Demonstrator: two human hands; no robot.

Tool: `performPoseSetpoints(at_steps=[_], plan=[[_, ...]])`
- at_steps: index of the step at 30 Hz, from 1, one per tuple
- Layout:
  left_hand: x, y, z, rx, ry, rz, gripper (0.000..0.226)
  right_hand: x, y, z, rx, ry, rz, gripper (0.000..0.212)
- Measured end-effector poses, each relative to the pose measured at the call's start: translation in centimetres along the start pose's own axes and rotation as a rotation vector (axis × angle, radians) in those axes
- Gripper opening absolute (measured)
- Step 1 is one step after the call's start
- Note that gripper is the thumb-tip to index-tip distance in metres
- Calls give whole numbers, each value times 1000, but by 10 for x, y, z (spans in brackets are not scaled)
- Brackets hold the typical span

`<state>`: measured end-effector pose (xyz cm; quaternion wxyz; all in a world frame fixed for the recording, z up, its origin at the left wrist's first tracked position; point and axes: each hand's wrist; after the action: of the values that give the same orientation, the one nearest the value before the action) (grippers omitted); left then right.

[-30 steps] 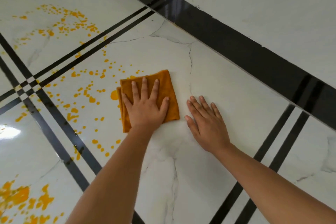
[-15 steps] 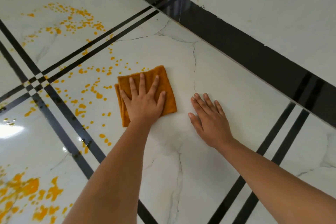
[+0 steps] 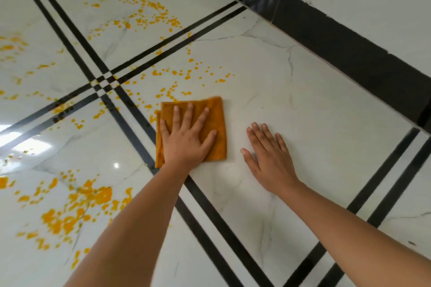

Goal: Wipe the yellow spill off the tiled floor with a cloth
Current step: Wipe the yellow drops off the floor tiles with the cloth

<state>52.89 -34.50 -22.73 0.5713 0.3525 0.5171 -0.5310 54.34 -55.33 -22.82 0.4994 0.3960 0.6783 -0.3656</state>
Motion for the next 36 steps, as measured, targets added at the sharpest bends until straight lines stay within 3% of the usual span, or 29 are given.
performPoseSetpoints(at_steps=[2, 6, 10, 14, 18, 22, 25, 28, 32, 36], plan=[[-1, -8, -6, -122, -38, 28, 65, 3, -6, -16, 7, -2, -13, 75], [8, -37, -23, 44, 20, 41, 63, 3, 0, -43, -2, 16, 1, 79], [0, -36, -42, -194, -70, 101, 66, 10, 0, -71, -55, 47, -47, 81], [4, -64, -59, -41, -21, 88, 66, 19, -2, -82, -81, 37, 30, 74], [-3, -62, -75, -294, -85, 121, 67, 26, -14, -89, -108, 16, -25, 69], [6, -95, -66, -101, 2, 56, 62, 24, -20, -98, -125, 48, -33, 71], [-6, -87, -71, -143, -126, 57, 59, 19, -22, -121, -119, 196, 55, 62], [-18, -98, -76, -175, -383, 140, 57, 13, -11, -155, 93, 287, 57, 44], [-31, -124, -98, -281, -406, 181, 49, 3, 6, -192, 528, 648, -134, 33], [-43, -144, -108, -361, -419, 172, 50, -20, 5, -206, 671, 1057, -220, 9]])
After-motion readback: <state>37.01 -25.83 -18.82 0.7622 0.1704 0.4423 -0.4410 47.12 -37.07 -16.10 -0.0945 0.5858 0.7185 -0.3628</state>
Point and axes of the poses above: each hand's wrist, its own y-axis towards the middle knuckle, its own x-axis out of the palm, z = x × y, and after that the axes turned 2 degrees about x, right-handed
